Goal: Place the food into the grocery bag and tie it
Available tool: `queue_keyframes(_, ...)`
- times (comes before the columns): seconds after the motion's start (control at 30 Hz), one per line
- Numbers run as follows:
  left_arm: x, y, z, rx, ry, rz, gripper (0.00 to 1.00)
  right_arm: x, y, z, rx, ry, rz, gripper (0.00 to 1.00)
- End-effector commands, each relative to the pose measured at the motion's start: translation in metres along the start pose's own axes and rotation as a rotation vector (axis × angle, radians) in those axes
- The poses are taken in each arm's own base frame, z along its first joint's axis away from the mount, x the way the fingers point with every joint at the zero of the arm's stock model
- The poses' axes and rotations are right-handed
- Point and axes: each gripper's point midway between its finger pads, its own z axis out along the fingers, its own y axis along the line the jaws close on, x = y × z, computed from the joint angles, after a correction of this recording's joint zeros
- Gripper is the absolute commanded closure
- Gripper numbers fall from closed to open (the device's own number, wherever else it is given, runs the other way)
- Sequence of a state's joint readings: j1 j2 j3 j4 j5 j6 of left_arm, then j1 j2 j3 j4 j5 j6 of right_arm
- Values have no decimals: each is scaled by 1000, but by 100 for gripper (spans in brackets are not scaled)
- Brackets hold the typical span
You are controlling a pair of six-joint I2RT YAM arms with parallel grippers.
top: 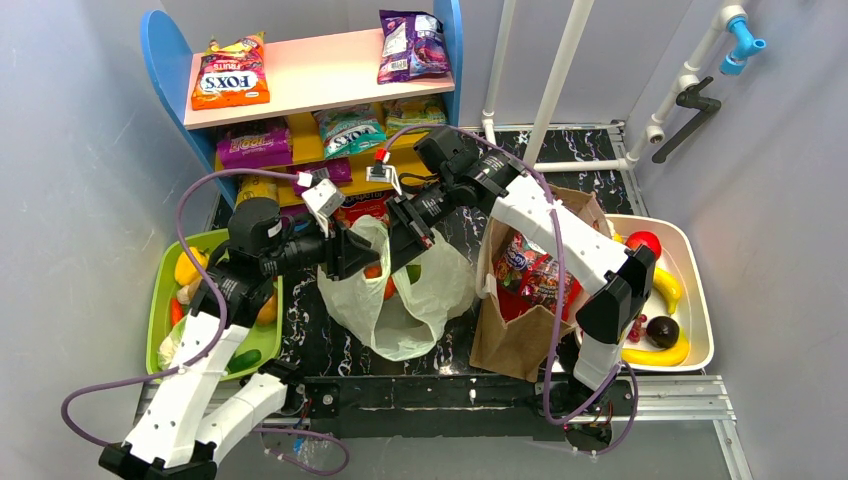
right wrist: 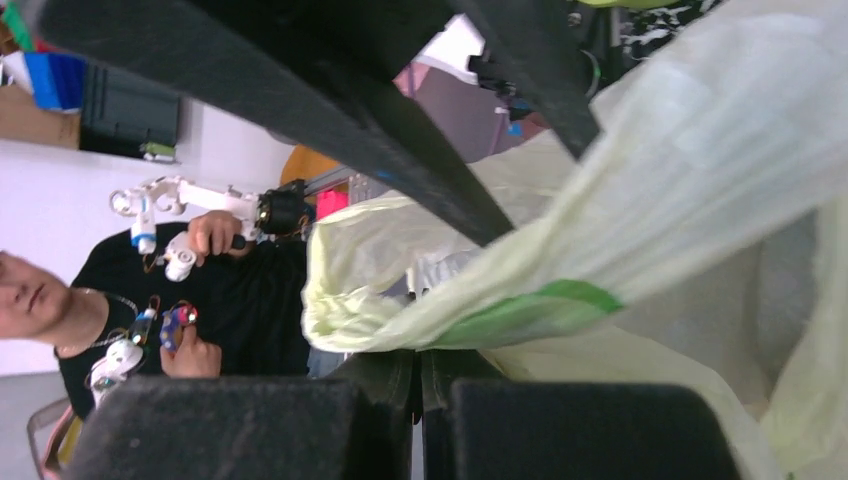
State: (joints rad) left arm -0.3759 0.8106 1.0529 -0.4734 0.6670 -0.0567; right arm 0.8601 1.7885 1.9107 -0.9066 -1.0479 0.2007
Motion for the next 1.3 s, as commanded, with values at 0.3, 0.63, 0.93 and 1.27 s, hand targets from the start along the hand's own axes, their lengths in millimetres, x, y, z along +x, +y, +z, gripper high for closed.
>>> queue_keyframes(0.3,-9,-17,6,128,-51,27,61,-8,47,-7,-237,4,-92,99)
queue_keyframes(0.63,-14,-29,8,211,-90,38,59,-19,49,-5,-267,-8,-83,99)
queue_keyframes(0.93,-30,-21,17,186,-197,-3,61,-20,47,-3,-273,-12,-70,99)
queue_keyframes(1.27,-46,-20,19,191,-288,-26,43,-18,45,-2,-283,-16,-61,99)
